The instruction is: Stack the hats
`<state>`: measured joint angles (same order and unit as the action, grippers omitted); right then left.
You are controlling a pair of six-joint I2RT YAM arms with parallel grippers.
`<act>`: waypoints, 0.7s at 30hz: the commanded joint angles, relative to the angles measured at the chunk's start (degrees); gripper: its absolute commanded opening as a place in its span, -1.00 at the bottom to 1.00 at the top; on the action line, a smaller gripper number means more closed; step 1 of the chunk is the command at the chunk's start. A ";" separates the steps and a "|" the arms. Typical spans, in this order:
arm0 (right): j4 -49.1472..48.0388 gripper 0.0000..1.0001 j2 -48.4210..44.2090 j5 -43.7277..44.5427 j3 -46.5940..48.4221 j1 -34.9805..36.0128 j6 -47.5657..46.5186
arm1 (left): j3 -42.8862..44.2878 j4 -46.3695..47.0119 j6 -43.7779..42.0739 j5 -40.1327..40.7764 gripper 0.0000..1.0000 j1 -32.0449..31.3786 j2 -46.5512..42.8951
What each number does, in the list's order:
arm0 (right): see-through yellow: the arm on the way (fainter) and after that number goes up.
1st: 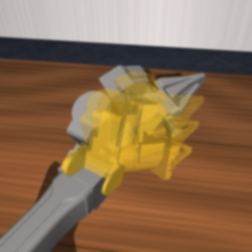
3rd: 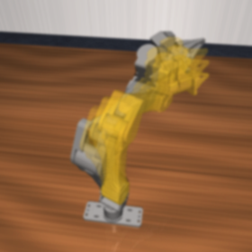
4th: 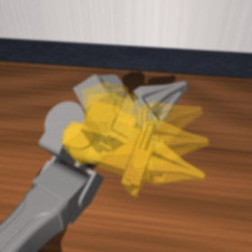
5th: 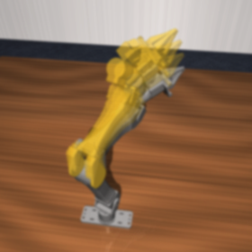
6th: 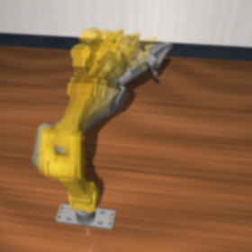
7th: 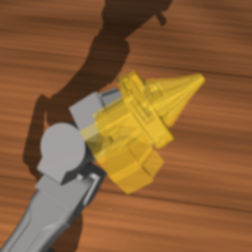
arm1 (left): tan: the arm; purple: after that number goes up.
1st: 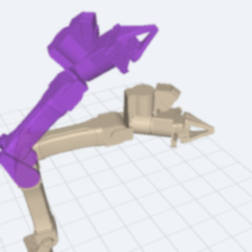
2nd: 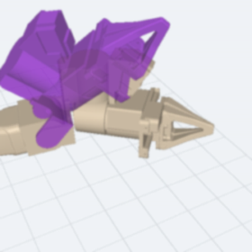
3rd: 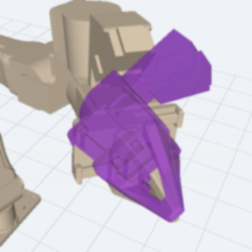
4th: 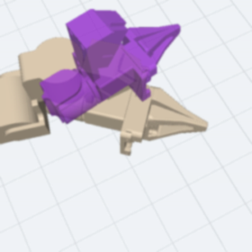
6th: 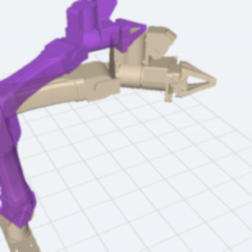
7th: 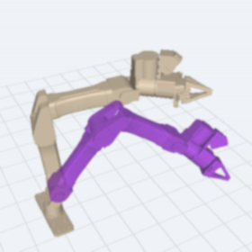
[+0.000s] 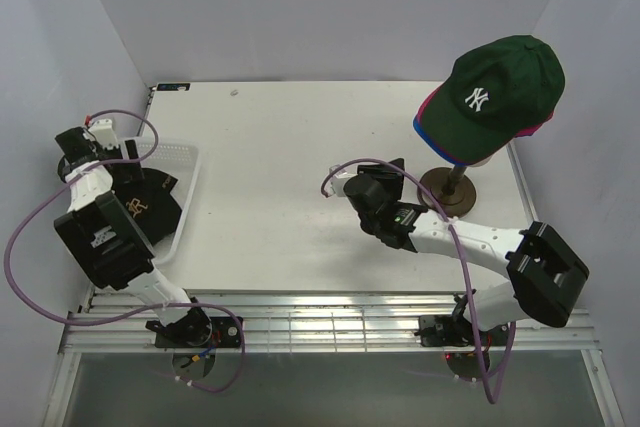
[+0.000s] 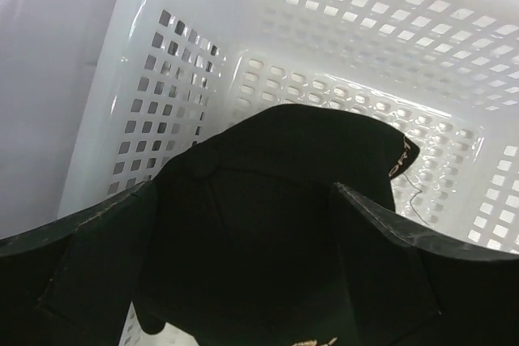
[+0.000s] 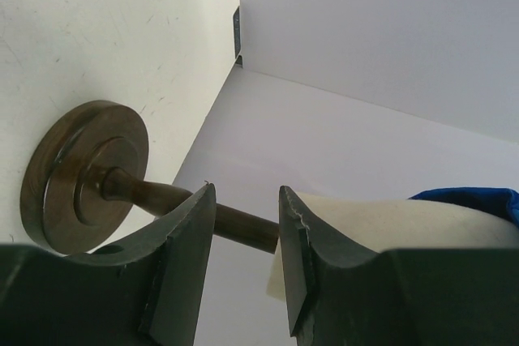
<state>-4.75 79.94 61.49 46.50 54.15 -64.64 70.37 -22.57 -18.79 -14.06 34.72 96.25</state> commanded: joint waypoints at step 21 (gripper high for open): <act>2.03 -0.14 0.13 0.73 4.74 0.52 2.33 | 12.15 -10.30 0.06 -10.19 -0.94 0.52 -7.91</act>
<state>-2.72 80.51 61.41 48.25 54.19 -63.40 78.17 -32.75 -19.38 -20.67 34.92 94.28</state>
